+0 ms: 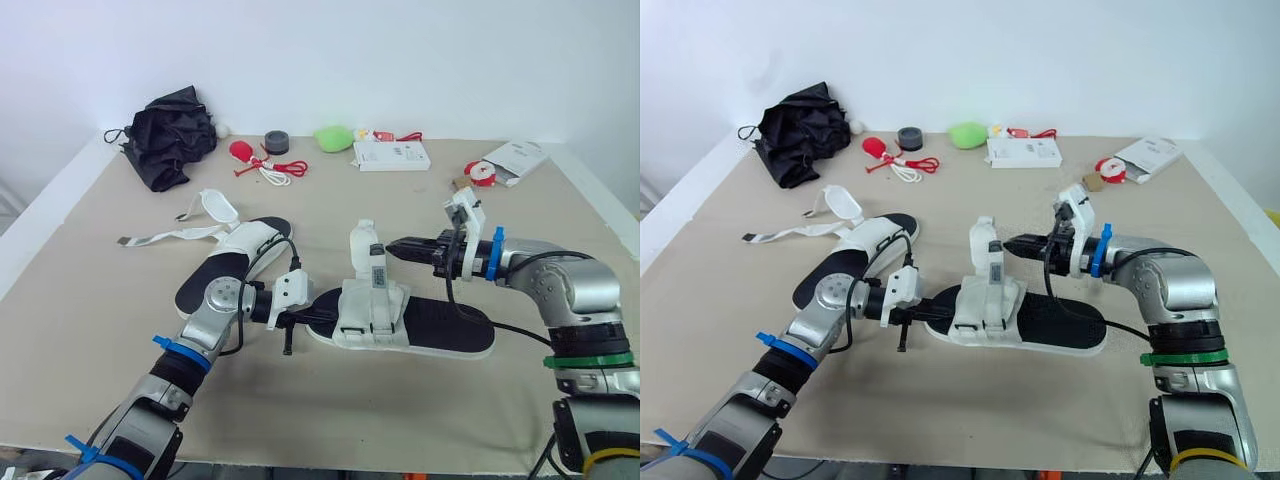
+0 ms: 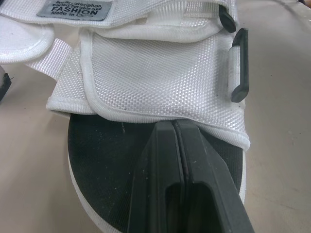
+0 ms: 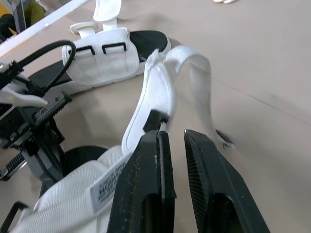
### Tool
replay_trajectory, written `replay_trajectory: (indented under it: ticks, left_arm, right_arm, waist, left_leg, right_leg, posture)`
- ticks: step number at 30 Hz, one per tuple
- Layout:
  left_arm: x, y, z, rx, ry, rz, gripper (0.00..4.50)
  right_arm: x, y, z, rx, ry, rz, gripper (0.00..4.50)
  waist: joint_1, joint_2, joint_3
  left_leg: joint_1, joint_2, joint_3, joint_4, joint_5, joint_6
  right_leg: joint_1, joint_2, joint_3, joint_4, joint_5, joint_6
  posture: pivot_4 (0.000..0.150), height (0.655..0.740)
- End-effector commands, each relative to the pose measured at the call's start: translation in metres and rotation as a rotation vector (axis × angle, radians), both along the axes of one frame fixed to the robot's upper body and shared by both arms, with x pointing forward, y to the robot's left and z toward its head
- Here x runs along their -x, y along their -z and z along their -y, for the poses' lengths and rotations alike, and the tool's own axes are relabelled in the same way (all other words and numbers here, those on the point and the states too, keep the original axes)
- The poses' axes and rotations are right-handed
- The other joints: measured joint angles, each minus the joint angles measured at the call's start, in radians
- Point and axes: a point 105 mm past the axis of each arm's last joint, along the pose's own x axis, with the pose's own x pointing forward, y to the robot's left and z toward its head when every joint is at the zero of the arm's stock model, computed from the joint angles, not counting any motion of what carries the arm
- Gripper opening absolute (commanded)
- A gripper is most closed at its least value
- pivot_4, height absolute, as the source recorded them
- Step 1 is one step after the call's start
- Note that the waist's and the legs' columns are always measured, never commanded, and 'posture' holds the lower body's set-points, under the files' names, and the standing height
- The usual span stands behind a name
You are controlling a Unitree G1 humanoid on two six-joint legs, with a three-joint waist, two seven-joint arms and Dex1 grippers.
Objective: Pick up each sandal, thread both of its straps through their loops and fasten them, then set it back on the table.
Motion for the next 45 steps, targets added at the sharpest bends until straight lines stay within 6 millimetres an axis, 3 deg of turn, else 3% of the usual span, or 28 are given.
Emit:
replay_trajectory:
  ticks: [1,7,19,22,25,30,35,38,42,45]
  left_arm:
    - [0.021,0.069,-0.019,-0.216,-0.022,-0.210,0.00]
    - [0.022,0.069,-0.019,-0.214,-0.026,-0.213,0.00]
    - [0.023,0.069,-0.019,-0.209,-0.030,-0.216,0.00]
    - [0.023,0.069,-0.019,-0.207,-0.032,-0.215,0.00]
    - [0.022,0.069,-0.019,-0.206,-0.033,-0.215,0.00]
    - [0.023,0.069,-0.019,-0.207,-0.034,-0.217,0.00]
    - [0.022,0.069,-0.018,-0.207,-0.034,-0.216,0.00]
    - [0.022,0.069,-0.019,-0.207,-0.035,-0.216,0.00]
    - [0.023,0.069,-0.019,-0.207,-0.033,-0.218,0.00]
    - [0.023,0.069,-0.019,-0.209,-0.028,-0.218,0.00]
  right_arm:
    - [-0.003,-0.011,-0.005,-0.006,-0.029,0.038,0.75]
    - [0.001,-0.012,-0.017,-0.018,-0.089,0.024,0.75]
    - [0.003,-0.003,-0.022,-0.002,-0.107,0.009,0.75]
    - [0.003,-0.005,-0.022,-0.015,-0.109,0.017,0.08]
    - [0.003,-0.006,-0.021,-0.019,-0.111,0.021,0.03]
    - [0.007,-0.012,-0.014,-0.030,-0.103,0.031,0.03]
    - [0.017,-0.032,-0.005,-0.106,-0.114,0.079,0.03]
    - [0.028,-0.045,0.010,-0.153,-0.080,0.123,0.03]
    - [0.026,-0.041,0.028,-0.154,0.037,0.118,0.03]
    - [0.017,-0.023,0.037,-0.118,0.144,0.065,0.03]
  waist:
    - [0.000,0.000,0.000]
    - [0.000,0.001,0.000]
    - [0.000,0.001,-0.001]
    - [0.000,0.001,-0.001]
    - [0.000,0.001,-0.001]
    - [0.000,0.001,-0.001]
    - [0.000,0.002,-0.001]
    - [0.002,0.001,-0.001]
    - [0.002,0.002,-0.001]
    - [0.001,0.003,-0.002]
  left_leg:
    - [0.000,0.000,0.000,0.000,0.000,0.000]
    - [0.000,0.000,0.000,0.000,0.000,0.000]
    - [0.000,0.000,0.000,0.001,0.000,0.000]
    - [0.000,0.000,0.000,0.001,0.000,0.000]
    - [0.000,0.000,0.000,0.001,0.000,0.000]
    - [0.000,0.000,0.000,0.001,0.000,0.000]
    - [0.000,0.000,0.000,0.001,0.000,0.000]
    - [0.000,0.000,0.000,0.001,0.000,0.000]
    - [0.000,0.000,0.000,0.001,0.000,0.000]
    - [0.000,0.000,0.001,0.001,0.000,0.000]
  right_leg:
    - [0.000,0.000,0.000,0.000,0.000,0.000]
    - [0.000,0.000,0.000,0.001,0.001,0.000]
    - [0.000,0.000,0.000,0.001,0.001,0.000]
    - [0.000,0.000,0.000,0.001,0.001,0.000]
    - [0.000,0.000,0.000,0.001,0.001,0.000]
    - [0.000,0.000,0.000,0.001,0.001,0.000]
    - [0.000,0.000,0.000,0.001,0.001,0.000]
    - [0.000,0.000,0.000,0.001,0.001,0.000]
    - [0.000,0.000,0.000,0.001,0.000,0.000]
    - [0.000,0.000,0.001,0.001,0.000,0.001]
  posture:
    - [0.150,0.7400]
    - [0.150,0.7400]
    - [0.150,0.7400]
    - [0.150,0.7400]
    - [0.150,0.7400]
    - [0.150,0.7400]
    - [0.150,0.7400]
    - [0.150,0.7400]
    - [0.150,0.7400]
    - [0.150,0.7400]
